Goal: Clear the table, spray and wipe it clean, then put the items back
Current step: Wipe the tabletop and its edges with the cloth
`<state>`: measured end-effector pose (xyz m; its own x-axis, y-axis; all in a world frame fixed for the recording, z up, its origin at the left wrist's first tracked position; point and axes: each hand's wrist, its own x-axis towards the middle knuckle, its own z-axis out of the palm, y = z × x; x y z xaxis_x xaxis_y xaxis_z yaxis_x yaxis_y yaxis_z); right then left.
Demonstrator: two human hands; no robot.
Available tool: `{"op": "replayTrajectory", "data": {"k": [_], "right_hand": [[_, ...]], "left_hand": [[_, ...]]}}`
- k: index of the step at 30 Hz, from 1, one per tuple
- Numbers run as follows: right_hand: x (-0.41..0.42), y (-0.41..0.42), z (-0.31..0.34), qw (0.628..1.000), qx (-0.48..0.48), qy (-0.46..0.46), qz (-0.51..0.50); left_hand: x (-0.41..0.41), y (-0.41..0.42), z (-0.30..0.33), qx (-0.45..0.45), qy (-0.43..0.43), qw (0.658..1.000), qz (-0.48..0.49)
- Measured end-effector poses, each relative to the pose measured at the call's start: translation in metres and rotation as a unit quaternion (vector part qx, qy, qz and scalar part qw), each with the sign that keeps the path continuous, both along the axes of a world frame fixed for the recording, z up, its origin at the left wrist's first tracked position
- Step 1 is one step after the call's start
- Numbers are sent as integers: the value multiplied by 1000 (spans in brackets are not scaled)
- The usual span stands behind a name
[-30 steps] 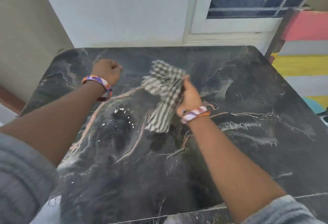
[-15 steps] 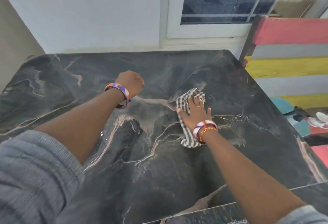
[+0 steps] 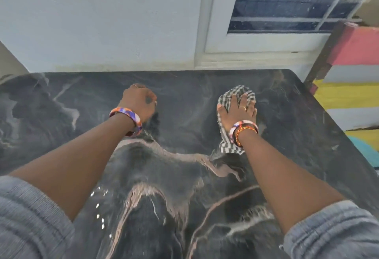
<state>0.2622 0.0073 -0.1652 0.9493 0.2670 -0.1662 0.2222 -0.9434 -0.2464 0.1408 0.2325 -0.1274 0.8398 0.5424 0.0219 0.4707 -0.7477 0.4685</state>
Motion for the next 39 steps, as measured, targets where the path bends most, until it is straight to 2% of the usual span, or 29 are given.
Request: {"op": "replayTrajectory", "data": {"k": [4,7,10,13,16,17,19,20,23,24,25,27,28,29,32,34,36,39], "right_hand": [[47,52,-1,1000,7,-8,23],[45,103,3,988,-7,-44,147],[16,155,10,965,81,-32,247],[-19,189,8,937,172,47,301],[-49,190,9,896,281,176,295],[-55,182,9,874,335,214,279],[-57,155,12,823,453,294,174],[-57,139,14,778,520,337,104],[-53,80,33,582,692,425,-50],[-51,60,40,538,716,441,-66],[-50,40,46,513,729,447,-74],[-49,-1,54,494,747,436,-87],[-51,-20,59,490,756,427,-85],[-54,-37,59,494,759,413,-95],[-63,-67,56,513,774,362,-81],[-69,-74,52,512,764,380,-96],[-87,-157,54,510,798,302,-109],[-85,-179,58,539,784,288,-108]], "left_hand": [[20,42,-8,9,-15,1000,14],[22,67,-11,22,-13,1000,16],[12,83,-15,29,-7,999,27],[-3,88,-17,27,-19,997,72],[-16,81,-10,17,-68,987,142],[-19,76,-6,9,-80,983,162],[-19,59,4,-20,-87,981,175],[-18,47,9,-40,-88,981,168],[-6,-8,23,-148,-69,984,66],[-2,-30,28,-217,-50,975,20],[3,-51,32,-312,-35,949,-16],[10,-93,40,-509,-30,858,-58],[14,-113,42,-576,-51,813,-65],[19,-130,42,-604,-77,790,-71],[35,-165,49,-591,-109,795,-80],[44,-175,44,-569,-112,810,-89],[31,-255,60,-572,-63,804,-153],[38,-261,67,-562,-14,805,-190]]}}
